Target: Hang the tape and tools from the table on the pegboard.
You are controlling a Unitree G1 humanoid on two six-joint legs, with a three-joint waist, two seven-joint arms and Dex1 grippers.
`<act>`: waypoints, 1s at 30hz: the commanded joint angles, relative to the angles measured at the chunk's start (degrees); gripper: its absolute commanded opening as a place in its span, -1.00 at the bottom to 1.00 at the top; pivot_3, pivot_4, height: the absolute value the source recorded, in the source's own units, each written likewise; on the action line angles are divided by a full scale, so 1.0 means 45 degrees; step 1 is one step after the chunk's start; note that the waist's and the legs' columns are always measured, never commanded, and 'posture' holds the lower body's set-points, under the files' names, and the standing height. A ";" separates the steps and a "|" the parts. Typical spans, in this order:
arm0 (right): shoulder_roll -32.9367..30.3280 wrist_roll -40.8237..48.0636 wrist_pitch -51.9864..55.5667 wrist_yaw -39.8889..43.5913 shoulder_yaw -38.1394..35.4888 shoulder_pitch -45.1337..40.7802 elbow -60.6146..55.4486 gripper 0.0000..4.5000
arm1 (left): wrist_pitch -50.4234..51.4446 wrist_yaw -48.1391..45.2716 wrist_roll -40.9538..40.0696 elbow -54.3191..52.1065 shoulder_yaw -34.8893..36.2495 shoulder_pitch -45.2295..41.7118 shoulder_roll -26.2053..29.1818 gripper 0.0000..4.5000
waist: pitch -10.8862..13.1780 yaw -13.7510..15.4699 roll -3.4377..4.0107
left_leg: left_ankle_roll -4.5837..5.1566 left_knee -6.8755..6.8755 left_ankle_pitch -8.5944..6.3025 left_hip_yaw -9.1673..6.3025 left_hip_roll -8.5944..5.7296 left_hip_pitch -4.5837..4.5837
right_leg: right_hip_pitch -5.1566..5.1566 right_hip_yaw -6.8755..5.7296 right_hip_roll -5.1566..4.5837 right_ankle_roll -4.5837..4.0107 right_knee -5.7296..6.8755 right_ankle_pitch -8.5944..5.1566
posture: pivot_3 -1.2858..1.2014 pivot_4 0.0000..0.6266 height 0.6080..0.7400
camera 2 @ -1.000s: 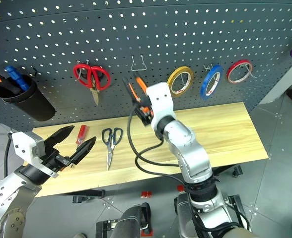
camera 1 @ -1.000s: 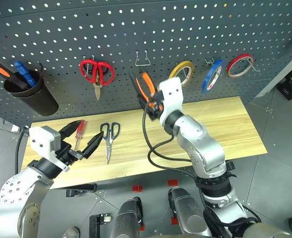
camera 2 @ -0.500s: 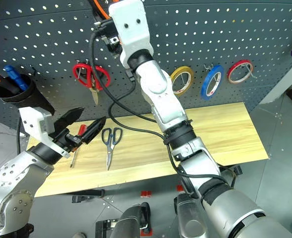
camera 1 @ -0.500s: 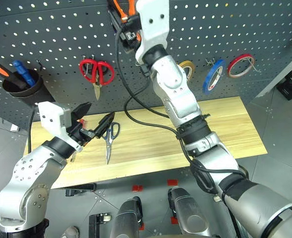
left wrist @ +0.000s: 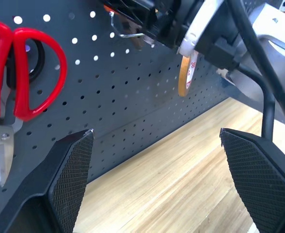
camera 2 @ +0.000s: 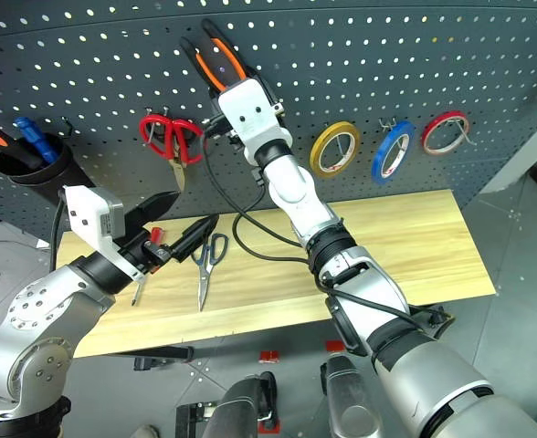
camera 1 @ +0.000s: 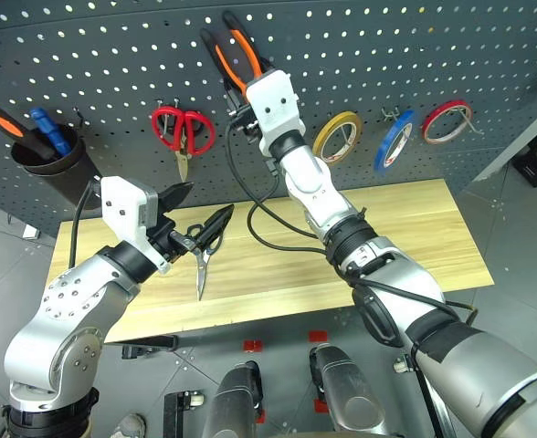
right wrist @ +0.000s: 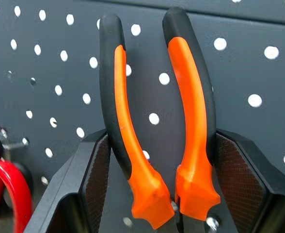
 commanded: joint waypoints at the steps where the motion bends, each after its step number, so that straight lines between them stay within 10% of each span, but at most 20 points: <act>1: -0.0067 0.0008 -0.0089 -0.0172 -0.0175 0.0142 -0.0288 0.27 | -0.0383 0.0017 0.0255 -0.0093 0.0034 0.0037 -0.0119 0.95 | 0.0000 0.0070 0.0000 | -0.0001 0.0003 0.0001 -0.0002 0.0000 0.0001 | 0.0000 -0.0002 0.0000 0.0000 0.0008 0.0000 | -0.10 -0.03 1.00; 12: 0.0283 0.0899 0.3143 0.1390 -0.0420 0.2305 -0.3078 0.27 | 0.0029 0.1112 0.1217 0.0551 0.0009 0.0442 -0.0721 0.95 | -0.0004 0.0220 -0.0005 | 0.0043 0.0074 -0.0024 -0.0012 0.0000 0.0015 | 0.0014 -0.0002 0.0000 -0.0001 0.0082 0.0000 | -0.12 0.00 1.00; 17: 0.0114 0.1196 0.6253 0.2861 0.0031 0.4003 -0.6548 0.98 | 0.0302 0.1592 0.1570 0.0762 0.0045 0.0873 -0.0902 1.00 | -0.0008 0.0309 -0.0013 | 0.0049 0.0076 -0.0028 -0.0009 0.0000 0.0012 | 0.0012 0.0007 0.0000 -0.0001 0.0074 0.0000 | -0.12 0.01 1.00; 30: -0.2210 0.3377 1.5071 0.8241 0.2970 0.8112 -1.6555 0.98 | 0.3339 0.4283 0.2761 0.1784 -0.0425 0.0629 -0.2093 1.00 | -0.0001 0.0336 -0.0018 | 0.0056 0.0074 -0.0034 -0.0036 0.0001 -0.0006 | 0.0004 -0.0008 0.0009 0.0000 0.0064 -0.0001 | -0.15 0.00 1.00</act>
